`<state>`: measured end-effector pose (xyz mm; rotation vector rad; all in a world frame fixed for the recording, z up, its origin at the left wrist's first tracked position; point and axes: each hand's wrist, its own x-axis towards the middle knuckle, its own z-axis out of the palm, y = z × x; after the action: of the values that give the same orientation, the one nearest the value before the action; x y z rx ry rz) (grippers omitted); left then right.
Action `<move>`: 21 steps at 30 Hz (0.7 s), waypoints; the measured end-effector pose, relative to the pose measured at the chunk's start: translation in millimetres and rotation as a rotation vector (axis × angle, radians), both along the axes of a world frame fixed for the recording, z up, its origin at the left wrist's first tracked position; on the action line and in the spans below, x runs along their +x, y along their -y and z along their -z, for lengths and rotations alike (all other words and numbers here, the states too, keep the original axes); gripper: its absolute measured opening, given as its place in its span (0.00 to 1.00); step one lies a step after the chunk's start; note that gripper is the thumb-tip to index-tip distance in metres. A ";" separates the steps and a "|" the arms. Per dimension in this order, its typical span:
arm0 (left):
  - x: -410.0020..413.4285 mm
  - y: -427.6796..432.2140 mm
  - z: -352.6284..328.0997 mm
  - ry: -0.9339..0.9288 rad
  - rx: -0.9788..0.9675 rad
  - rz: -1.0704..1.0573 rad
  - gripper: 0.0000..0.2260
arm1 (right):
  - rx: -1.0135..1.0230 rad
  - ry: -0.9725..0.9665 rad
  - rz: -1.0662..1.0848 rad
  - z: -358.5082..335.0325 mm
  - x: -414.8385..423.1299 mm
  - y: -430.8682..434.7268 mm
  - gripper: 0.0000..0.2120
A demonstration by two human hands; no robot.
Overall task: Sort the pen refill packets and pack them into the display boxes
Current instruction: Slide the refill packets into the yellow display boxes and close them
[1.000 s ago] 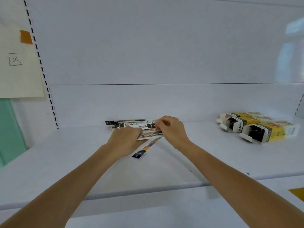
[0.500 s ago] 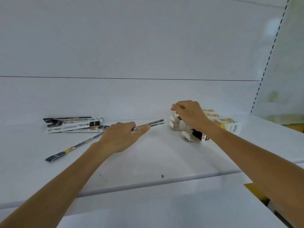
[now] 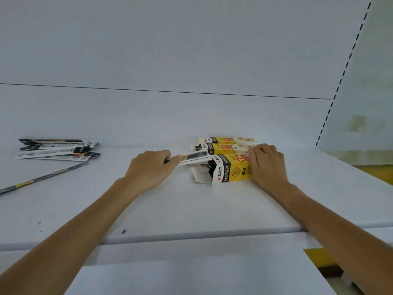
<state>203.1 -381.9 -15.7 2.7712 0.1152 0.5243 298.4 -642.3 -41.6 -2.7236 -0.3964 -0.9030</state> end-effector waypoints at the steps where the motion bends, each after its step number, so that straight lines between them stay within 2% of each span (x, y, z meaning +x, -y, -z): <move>1: 1.2 1.7 3.5 -0.034 0.002 0.001 0.20 | 0.011 0.010 -0.008 0.9 0.3 0.4 0.33; 4: 4.0 4.1 11.2 -0.095 0.006 0.014 0.20 | 0.005 0.048 -0.014 3.3 2.7 2.6 0.35; 9: 1.7 5.5 9.1 -0.093 0.015 0.025 0.20 | 0.025 0.050 -0.015 4.5 4.3 1.5 0.34; 14: 3.7 8.7 9.8 -0.116 0.030 0.032 0.21 | 0.024 0.032 0.005 5.7 5.3 0.3 0.28; 18: 8.0 13.7 11.1 -0.134 -0.044 0.087 0.21 | 0.016 0.036 0.005 4.6 2.4 -0.2 0.35; 21: 10.9 20.7 9.7 -0.144 -0.071 0.117 0.20 | 0.006 0.033 0.010 4.4 0.8 -0.6 0.37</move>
<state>214.0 -402.6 -25.4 2.7232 0.0035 0.2849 299.2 -641.6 -46.0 -2.7111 -0.3861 -0.9515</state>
